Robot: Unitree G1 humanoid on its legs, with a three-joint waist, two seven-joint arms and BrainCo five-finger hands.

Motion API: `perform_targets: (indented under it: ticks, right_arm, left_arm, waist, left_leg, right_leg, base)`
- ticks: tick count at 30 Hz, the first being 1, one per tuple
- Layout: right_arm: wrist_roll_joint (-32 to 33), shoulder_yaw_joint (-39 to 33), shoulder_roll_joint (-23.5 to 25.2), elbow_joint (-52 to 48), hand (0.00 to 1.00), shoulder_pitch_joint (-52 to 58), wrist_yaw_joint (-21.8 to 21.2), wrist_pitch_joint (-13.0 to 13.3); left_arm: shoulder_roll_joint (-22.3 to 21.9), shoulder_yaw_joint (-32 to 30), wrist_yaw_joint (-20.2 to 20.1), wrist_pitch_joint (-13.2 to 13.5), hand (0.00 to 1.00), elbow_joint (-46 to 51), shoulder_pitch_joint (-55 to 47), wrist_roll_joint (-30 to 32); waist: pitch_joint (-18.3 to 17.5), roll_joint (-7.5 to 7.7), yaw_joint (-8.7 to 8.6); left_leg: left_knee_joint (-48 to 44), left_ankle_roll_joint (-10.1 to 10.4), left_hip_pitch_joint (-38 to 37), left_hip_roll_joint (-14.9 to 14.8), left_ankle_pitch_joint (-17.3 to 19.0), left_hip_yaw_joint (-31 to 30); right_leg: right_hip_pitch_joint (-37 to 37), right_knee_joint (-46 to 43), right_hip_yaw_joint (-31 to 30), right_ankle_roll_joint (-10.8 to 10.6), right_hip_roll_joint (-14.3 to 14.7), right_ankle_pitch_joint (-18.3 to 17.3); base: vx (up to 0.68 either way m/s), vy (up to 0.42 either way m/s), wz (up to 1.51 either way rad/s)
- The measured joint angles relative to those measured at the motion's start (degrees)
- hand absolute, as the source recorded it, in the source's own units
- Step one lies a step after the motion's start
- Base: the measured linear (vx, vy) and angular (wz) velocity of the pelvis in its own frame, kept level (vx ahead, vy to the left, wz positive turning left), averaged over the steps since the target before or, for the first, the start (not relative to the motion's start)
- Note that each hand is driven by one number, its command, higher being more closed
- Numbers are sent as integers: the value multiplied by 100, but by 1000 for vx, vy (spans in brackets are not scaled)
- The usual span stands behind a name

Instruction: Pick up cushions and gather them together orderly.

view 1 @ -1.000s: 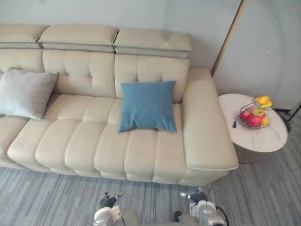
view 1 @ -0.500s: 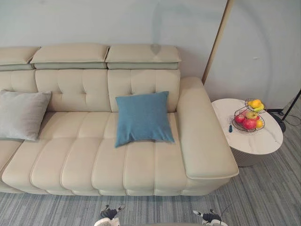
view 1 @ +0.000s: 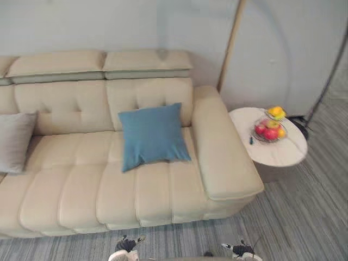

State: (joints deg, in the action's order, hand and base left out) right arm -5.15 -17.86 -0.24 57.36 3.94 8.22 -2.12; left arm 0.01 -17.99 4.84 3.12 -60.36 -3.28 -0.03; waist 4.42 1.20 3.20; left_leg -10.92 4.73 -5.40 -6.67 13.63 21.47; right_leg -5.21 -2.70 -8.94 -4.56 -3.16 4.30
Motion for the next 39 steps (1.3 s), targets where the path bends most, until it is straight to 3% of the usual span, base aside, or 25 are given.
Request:
perform_targets:
  ticks: [2,3,5,6,8,9,12,14,16,17,18,19,20,21,25,28,29,31,33,34,35,36,37,38,39]
  right_arm:
    - [-53,117,25,-40,0,-81,20,0]
    - [-102,123,51,-40,0,-209,23,-13]
    - [-115,3,41,-44,0,-154,61,-15]
    - [-115,-2,40,-44,0,-157,72,-15]
    - [-157,-1,26,-15,0,-133,86,-10]
    - [-153,-6,15,-16,0,-160,82,6]
    - [-164,-7,-93,163,0,-302,84,-5]
    - [-154,-12,-133,264,0,-418,84,-7]
    - [-143,-13,-108,276,0,-428,85,-7]
    - [-136,2,-49,269,0,-407,99,-5]
    - [-103,5,-77,251,0,-446,129,-20]
    - [-101,5,-87,262,0,-465,138,-20]
    - [-102,-3,-87,299,0,-494,141,-21]
    - [-103,41,-56,307,0,-545,148,-35]
    - [-108,258,-88,227,0,-498,186,-61]
    - [-104,277,-7,198,0,-428,179,-63]
    - [-105,276,22,193,0,-397,180,-61]
    - [-105,269,112,151,0,-271,176,-64]
    - [-101,259,226,-16,0,-128,177,-64]
    - [-99,284,295,-33,0,-167,153,-57]
    - [-99,283,310,-31,0,-189,148,-55]
    - [-96,271,318,-34,0,-252,139,-50]
    - [-96,242,329,-32,0,-296,137,-41]
    - [-96,234,338,-26,0,-304,137,-38]
    - [-96,233,378,-21,0,-348,137,-38]
  left_arm:
    - [28,3,1,-3,0,3,12,-1]
    - [64,10,-1,-3,0,12,50,1]
    - [107,213,-2,-9,0,16,204,4]
    - [101,222,-3,-10,0,15,206,6]
    - [95,303,-10,-11,0,5,201,23]
    - [102,381,-12,-14,0,-9,212,51]
    - [88,588,-59,-12,0,-114,217,106]
    - [153,607,-60,-19,0,-142,222,113]
    - [176,491,-62,-18,0,-148,261,112]
    - [198,270,-66,-6,0,-117,255,99]
    - [122,21,-55,9,0,-51,239,15]
    - [112,-17,-53,29,0,-17,240,-22]
    - [50,-7,-54,36,0,88,239,-65]
    - [-4,-21,-58,42,0,176,225,-145]
    - [-173,-172,-82,115,0,355,207,-411]
    - [-190,-301,-158,141,0,362,160,-476]
    - [-166,-304,-166,141,0,358,139,-474]
    - [-56,-304,-170,115,0,370,71,-447]
    - [7,-307,-166,106,0,370,19,-406]
    - [25,-303,-163,95,0,362,46,-341]
    - [26,-295,-162,79,0,360,54,-338]
    - [17,-198,-160,39,0,366,79,-339]
    - [22,-27,-158,7,0,345,89,-341]
    - [22,21,-157,-1,0,342,89,-343]
    - [44,183,-156,-22,0,339,136,-344]
  waist:
    - [17,-83,13]
    - [50,-44,6]
    - [143,6,-32]
    - [143,2,-31]
    - [144,18,-61]
    - [171,4,-109]
    - [171,-114,-114]
    - [230,-158,-142]
    - [363,-71,-131]
    - [414,-28,-124]
    - [510,-63,-37]
    - [528,-97,-3]
    - [556,-125,77]
    - [617,-164,97]
    - [592,-223,277]
    - [472,-224,368]
    - [430,-186,378]
    - [292,0,363]
    - [162,168,389]
    - [144,196,428]
    - [144,194,453]
    - [136,170,442]
    - [153,22,453]
    - [138,0,455]
    - [159,-37,455]
  left_leg:
    - [-100,-18,91,-206,56,616]
    - [-149,-21,125,-296,55,984]
    - [-165,50,-55,-434,11,1691]
    - [-172,57,-91,-462,7,1785]
    - [-192,109,-250,-512,-22,2164]
    - [-191,141,-316,-483,-49,2214]
    - [188,-67,-310,-432,-179,1909]
    - [47,-105,-278,-496,-280,1733]
    - [-1048,-92,-75,-881,-289,1613]
    - [-2097,-372,360,-1096,-79,1065]
    - [-2799,-227,841,-928,280,116]
    - [-2902,-109,994,-779,376,-241]
    - [-2786,-14,1268,-404,504,-892]
    - [-2514,-59,1503,-3,547,-1515]
    - [-1600,-63,2200,554,364,-2948]
    - [-1369,-89,2110,481,-119,-3188]
    - [-1387,-95,2089,465,-128,-3121]
    - [-1402,-136,1929,324,-90,-2484]
    - [-1390,-316,1747,279,19,-1839]
    - [-1339,-407,1537,214,115,-1297]
    - [-1320,-416,1496,204,120,-1175]
    - [-1284,-458,1378,64,144,-733]
    - [-1190,-462,1279,-87,147,-436]
    - [-1163,-462,1246,-141,147,-350]
    - [-1048,-459,1089,-295,145,-53]
  right_leg:
    - [-235,99,234,261,153,328]
    - [-427,-138,884,522,133,157]
    - [-583,-1266,3348,796,-351,-732]
    - [-555,-1427,3661,836,-445,-846]
    - [-391,-1937,4563,840,-816,-1430]
    - [-424,-2001,4593,897,-805,-1511]
    - [-476,-1457,4048,867,-268,-1425]
    - [-473,-1300,3831,880,-72,-1392]
    - [-328,-1164,3520,920,159,-1380]
    - [-185,-994,3297,1046,305,-1306]
    - [-77,-899,2902,1172,499,-1241]
    - [-54,-877,2726,1195,576,-1226]
    - [-19,-865,2395,1194,688,-1233]
    - [119,-860,1952,1221,808,-1250]
    - [143,-929,750,1235,1128,-1259]
    - [140,-1139,-123,1199,1372,-1385]
    - [131,-1169,-255,1159,1398,-1416]
    - [91,-1461,-691,998,1379,-1635]
    - [-136,-2028,-599,669,1193,-1891]
    - [-443,-2645,-57,291,949,-2079]
    - [-512,-2757,143,246,855,-2084]
    - [-643,-2974,1072,215,494,-2091]
    - [-676,-2992,2258,254,61,-2102]
    - [-666,-2966,2627,275,-77,-2091]
    - [-570,-2810,3617,307,-413,-2061]
  base:
    - [-119,-13,-186]
    - [-88,-87,-151]
    - [-29,-101,-161]
    - [16,-112,-123]
    - [20,-197,-99]
    - [-6,-226,-86]
    - [-16,-151,-73]
    - [8,-209,-78]
    - [39,-207,-71]
    - [43,-159,-110]
    - [46,-119,-127]
    - [69,-14,-168]
    - [125,57,-182]
    - [110,58,-178]
    - [123,104,-198]
    - [236,190,-190]
    - [373,265,-183]
    - [313,222,-142]
    - [281,206,-137]
    - [194,144,-134]
    - [219,167,-170]
    - [109,94,-144]
    - [134,102,-139]
    - [114,39,-143]
    - [97,2,-117]
